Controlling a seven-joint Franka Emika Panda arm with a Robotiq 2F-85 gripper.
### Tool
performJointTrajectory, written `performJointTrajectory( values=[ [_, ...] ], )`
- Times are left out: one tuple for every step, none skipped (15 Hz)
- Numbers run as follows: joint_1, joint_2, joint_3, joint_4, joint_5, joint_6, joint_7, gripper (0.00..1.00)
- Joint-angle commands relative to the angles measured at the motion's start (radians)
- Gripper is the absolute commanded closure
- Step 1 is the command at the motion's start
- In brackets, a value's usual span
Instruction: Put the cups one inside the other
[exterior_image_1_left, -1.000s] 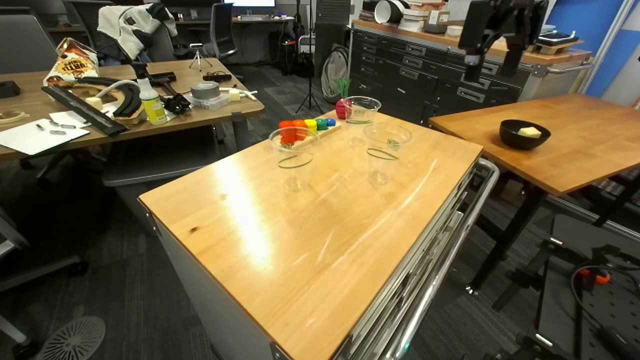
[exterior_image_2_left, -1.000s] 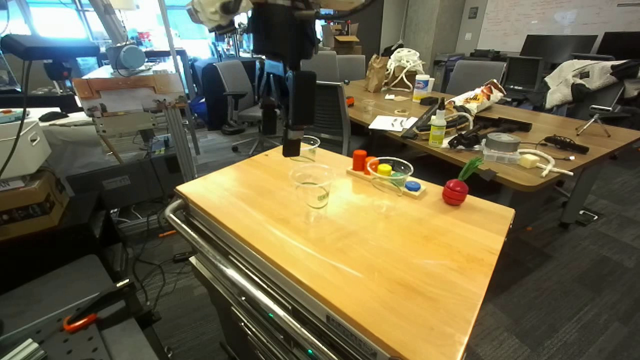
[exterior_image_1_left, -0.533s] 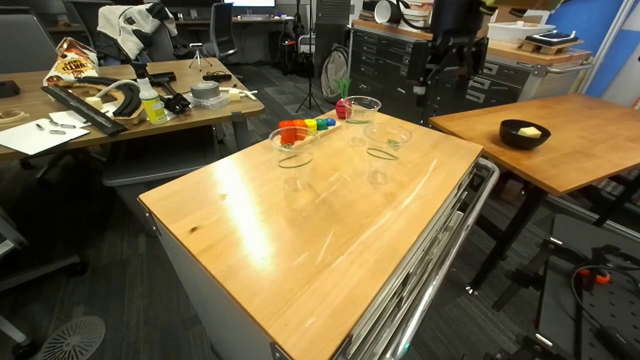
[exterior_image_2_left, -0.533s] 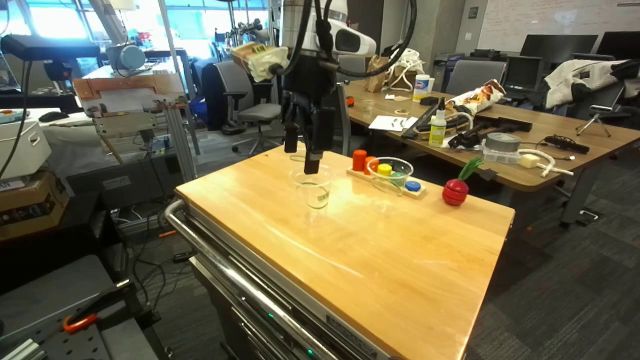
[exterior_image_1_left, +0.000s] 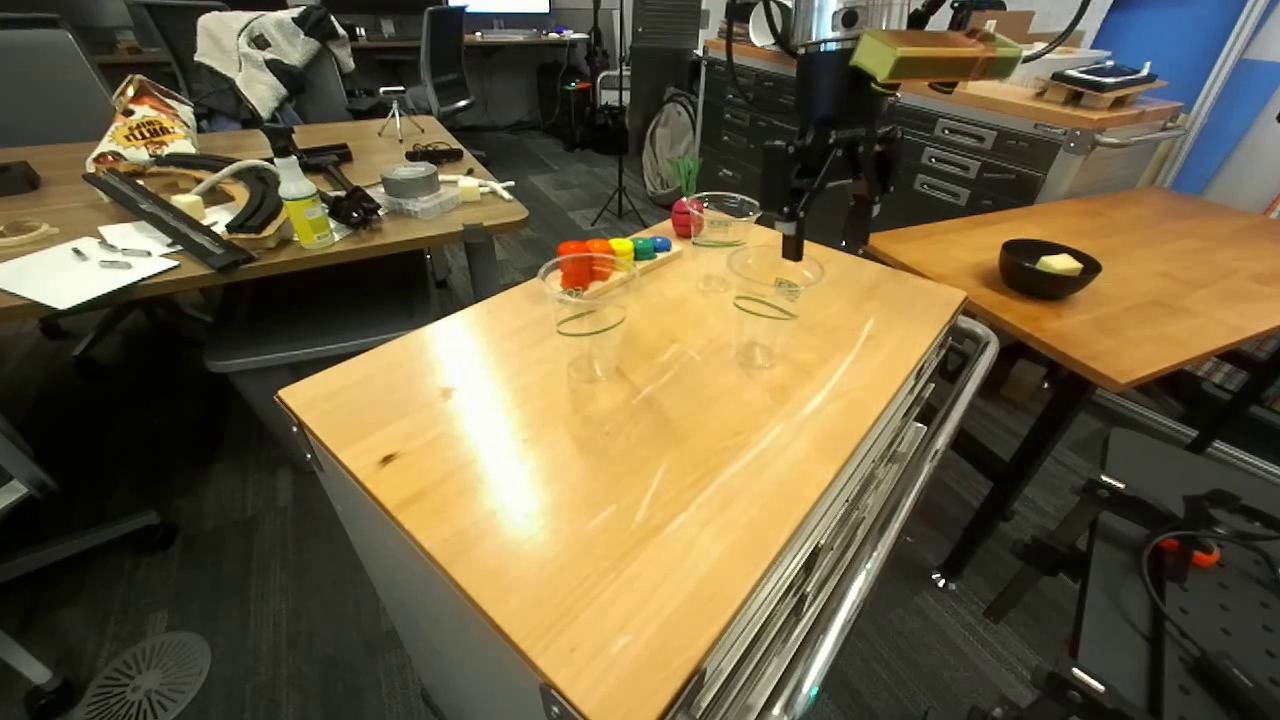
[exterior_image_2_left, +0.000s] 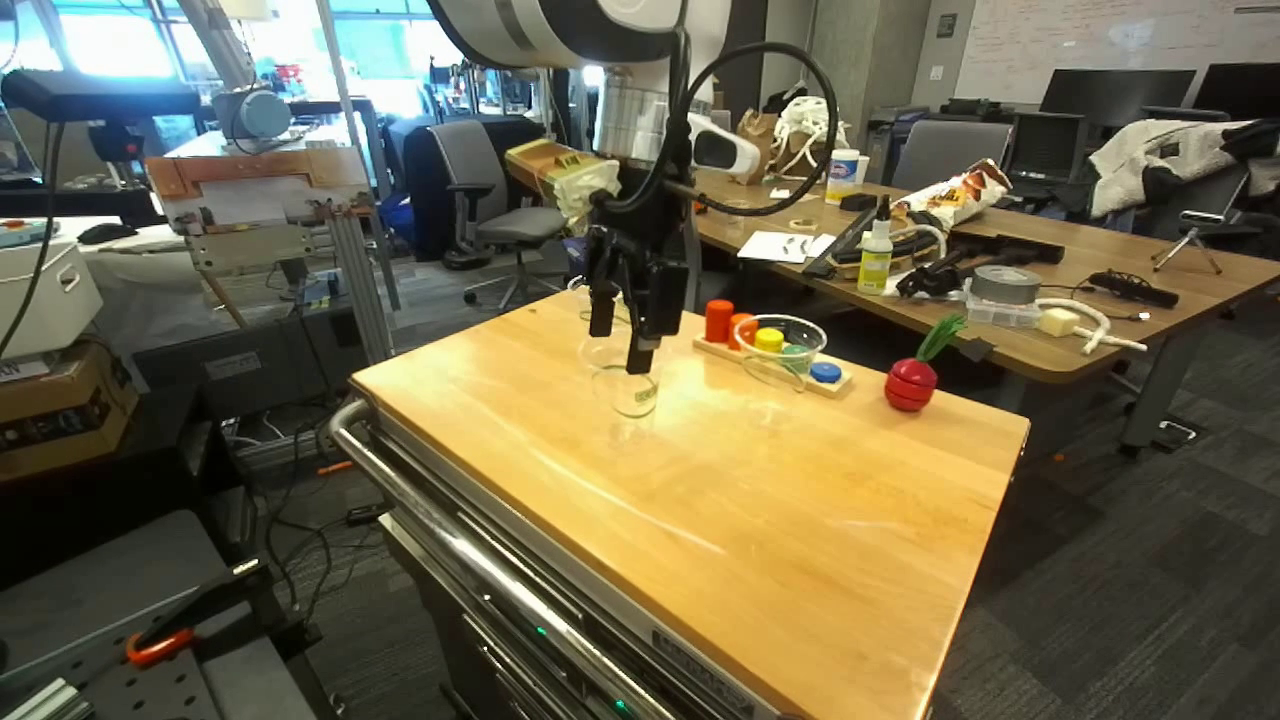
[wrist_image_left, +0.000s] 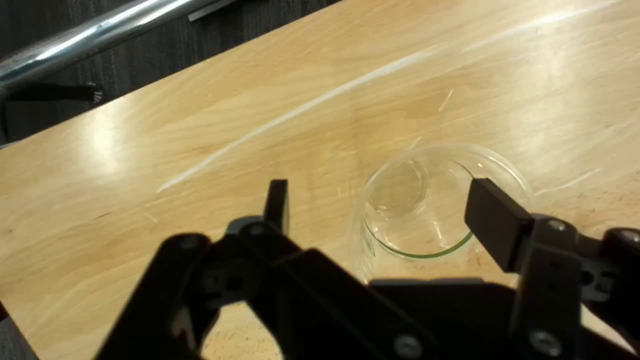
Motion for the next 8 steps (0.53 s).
performJointTrajectory(
  values=[
    [0.002, 0.061, -0.001, 0.047, 0.036, -0.013, -0.023, 0.44],
    [0.001, 0.073, 0.000, 0.051, 0.041, -0.016, -0.028, 0.51],
    [0.000, 0.084, 0.000, 0.052, 0.045, -0.013, -0.032, 0.58],
    [-0.003, 0.095, 0.001, 0.059, 0.058, -0.017, -0.041, 0.67],
    [-0.005, 0.104, 0.004, 0.064, 0.075, -0.021, -0.053, 0.73],
    [-0.003, 0.110, 0.004, 0.067, 0.085, -0.018, -0.053, 0.82],
    [-0.002, 0.113, 0.005, 0.070, 0.094, -0.019, -0.058, 0.89],
    [0.002, 0.106, 0.005, 0.069, 0.095, -0.019, -0.054, 0.96]
  ],
)
